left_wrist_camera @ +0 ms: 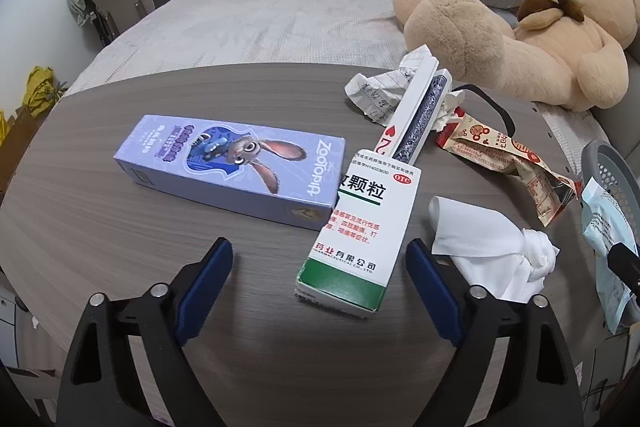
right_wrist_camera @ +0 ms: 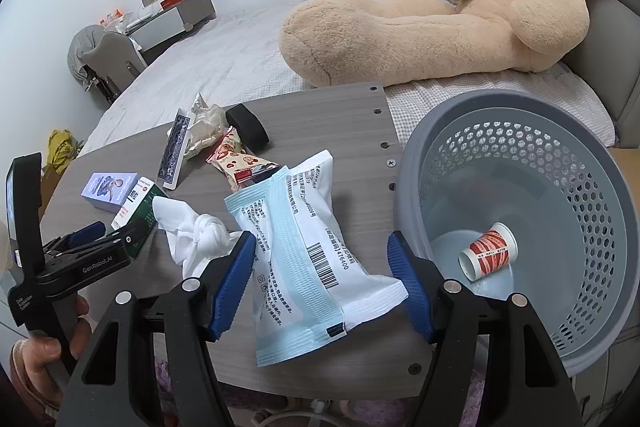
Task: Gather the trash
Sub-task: 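Grasp the blue-white plastic packet with the right gripper while the left grasps the green medicine box, then carry packet and medicine box over the basket and open both grippers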
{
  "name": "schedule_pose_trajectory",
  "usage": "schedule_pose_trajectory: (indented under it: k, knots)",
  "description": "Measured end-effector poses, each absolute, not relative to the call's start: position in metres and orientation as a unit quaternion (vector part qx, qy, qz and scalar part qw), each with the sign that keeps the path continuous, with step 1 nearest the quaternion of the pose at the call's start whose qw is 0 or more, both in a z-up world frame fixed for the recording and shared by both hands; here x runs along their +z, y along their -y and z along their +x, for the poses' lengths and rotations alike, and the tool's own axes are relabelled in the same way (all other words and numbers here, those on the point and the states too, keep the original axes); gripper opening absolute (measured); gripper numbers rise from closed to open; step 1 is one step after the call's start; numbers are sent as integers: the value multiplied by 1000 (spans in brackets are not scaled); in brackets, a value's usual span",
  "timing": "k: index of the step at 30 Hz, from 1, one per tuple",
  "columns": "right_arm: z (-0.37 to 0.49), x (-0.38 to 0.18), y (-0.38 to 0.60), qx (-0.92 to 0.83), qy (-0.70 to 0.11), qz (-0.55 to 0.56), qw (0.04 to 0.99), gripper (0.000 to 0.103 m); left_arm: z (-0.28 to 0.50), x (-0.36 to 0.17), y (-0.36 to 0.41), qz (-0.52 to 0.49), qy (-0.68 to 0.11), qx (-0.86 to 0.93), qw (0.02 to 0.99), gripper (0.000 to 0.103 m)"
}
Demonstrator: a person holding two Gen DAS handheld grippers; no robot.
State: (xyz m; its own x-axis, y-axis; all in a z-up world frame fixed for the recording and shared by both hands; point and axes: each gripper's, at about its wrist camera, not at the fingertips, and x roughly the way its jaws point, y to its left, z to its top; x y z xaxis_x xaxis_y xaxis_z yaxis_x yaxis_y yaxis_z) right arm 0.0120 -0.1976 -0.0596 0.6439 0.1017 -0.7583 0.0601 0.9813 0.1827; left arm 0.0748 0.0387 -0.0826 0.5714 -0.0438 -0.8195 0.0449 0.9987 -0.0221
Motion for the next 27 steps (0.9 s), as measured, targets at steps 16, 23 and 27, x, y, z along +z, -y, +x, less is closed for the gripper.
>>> schedule_pose_trajectory:
  k: [16,23,27]
  knots:
    - [9,-59,199,18,-416,103,903,65,60,-73,-33,-6,-464,-55,884,46]
    - [3,-56,205,20,-409,110,906,65,48,-59,-30,-4,-456,-63,888,45]
    - [-3,-50,209,19,-403,114,908,65,42,-46,-25,-1,-441,-67,895,44]
